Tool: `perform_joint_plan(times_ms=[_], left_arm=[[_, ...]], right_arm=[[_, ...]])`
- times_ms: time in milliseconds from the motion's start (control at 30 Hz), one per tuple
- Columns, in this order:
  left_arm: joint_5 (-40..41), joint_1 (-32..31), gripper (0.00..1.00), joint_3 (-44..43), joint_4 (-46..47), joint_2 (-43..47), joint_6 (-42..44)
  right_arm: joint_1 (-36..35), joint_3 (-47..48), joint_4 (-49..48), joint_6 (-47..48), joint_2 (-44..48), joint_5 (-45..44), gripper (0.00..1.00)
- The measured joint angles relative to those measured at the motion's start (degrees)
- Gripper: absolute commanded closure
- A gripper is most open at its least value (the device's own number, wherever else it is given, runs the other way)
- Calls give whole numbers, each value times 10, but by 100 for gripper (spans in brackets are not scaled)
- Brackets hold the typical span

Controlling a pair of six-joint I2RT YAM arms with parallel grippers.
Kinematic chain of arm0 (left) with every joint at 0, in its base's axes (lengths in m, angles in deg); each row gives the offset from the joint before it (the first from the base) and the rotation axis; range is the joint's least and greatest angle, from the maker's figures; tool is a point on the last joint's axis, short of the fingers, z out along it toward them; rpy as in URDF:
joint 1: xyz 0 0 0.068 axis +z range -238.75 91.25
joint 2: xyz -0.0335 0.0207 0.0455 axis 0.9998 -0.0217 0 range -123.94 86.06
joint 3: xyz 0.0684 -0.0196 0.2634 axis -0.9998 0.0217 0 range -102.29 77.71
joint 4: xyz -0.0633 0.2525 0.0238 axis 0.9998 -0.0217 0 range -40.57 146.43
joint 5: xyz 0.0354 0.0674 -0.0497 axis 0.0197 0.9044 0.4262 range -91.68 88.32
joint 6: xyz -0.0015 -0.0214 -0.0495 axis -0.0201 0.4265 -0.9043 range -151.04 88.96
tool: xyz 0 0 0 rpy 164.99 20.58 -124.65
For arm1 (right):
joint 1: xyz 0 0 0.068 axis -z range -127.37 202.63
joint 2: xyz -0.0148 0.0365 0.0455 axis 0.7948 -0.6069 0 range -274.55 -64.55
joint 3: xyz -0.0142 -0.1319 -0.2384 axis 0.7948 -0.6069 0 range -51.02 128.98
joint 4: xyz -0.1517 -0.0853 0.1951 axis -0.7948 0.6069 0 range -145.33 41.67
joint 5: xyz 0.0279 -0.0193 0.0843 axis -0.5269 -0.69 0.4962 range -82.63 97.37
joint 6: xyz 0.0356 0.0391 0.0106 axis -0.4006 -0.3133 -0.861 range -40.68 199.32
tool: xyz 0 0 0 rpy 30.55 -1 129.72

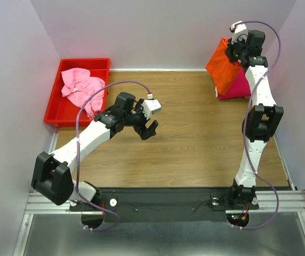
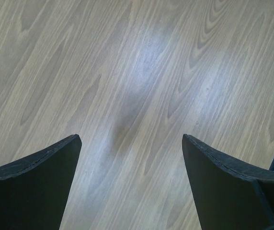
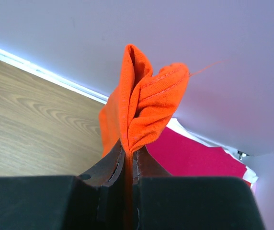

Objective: Fold and stack the t-shirts
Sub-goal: Neatly place the folded tshirt to the corner

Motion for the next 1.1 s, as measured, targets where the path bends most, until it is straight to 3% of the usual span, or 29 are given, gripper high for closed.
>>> perform_joint_plan(times_ms=[400, 1100], left_arm=[[0, 0, 1, 0, -1, 0, 0], [5, 0, 1, 0, -12, -14, 0]], right_arm=[[30, 2, 0, 2, -7, -1, 99], [105, 20, -11, 22, -103, -31, 99]])
